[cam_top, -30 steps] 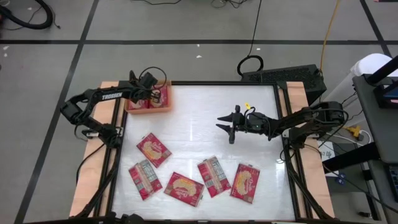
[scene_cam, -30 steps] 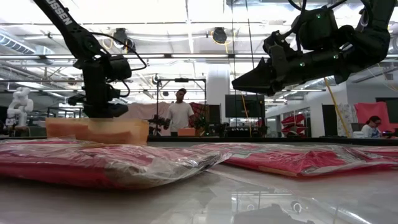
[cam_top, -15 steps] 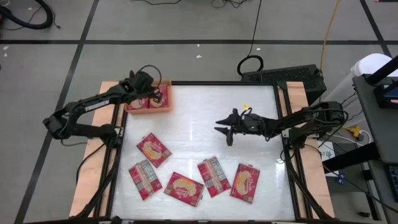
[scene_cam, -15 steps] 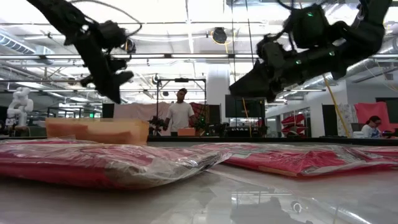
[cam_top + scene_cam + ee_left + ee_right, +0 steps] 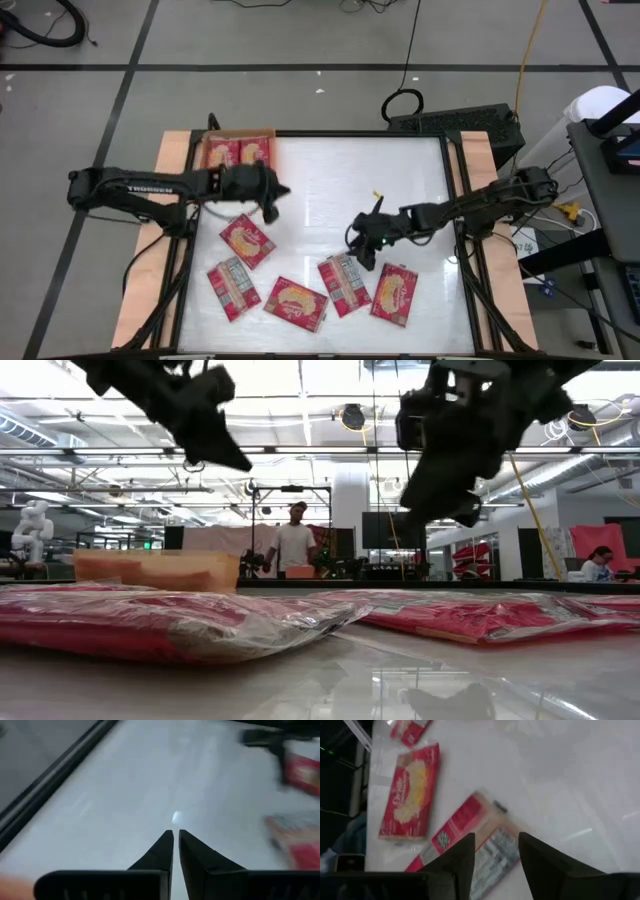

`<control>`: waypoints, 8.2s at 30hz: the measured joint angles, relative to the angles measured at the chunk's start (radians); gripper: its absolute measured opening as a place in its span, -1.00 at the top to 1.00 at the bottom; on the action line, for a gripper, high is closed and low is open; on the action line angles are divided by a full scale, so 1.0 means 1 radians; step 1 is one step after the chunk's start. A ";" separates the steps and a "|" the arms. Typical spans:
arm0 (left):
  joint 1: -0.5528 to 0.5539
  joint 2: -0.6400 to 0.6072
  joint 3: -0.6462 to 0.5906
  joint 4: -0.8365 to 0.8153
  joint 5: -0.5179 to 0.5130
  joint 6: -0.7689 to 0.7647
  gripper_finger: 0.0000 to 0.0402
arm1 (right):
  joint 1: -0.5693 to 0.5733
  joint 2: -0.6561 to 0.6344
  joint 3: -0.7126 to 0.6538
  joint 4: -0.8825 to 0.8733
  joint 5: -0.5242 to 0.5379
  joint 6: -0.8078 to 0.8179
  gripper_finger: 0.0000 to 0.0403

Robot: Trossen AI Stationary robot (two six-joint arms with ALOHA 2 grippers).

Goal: Sort popcorn bags into baskets
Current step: Put the red popcorn bag into the orange bin

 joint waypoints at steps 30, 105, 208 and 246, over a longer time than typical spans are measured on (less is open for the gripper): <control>-0.226 0.152 -0.001 0.213 -0.044 0.004 0.85 | 0.126 0.364 0.014 0.281 0.527 -0.041 0.41; -0.088 0.775 -0.031 0.773 0.183 -0.087 0.36 | 0.022 -0.022 0.013 -0.243 0.138 -0.479 -0.07; 0.050 0.315 -0.034 1.396 0.291 -0.133 -0.41 | -0.318 -0.050 -0.051 1.539 -0.144 -0.732 1.00; 0.298 0.109 -0.055 0.659 0.513 -0.018 0.89 | -0.279 -0.393 -0.029 0.294 0.422 -0.608 0.16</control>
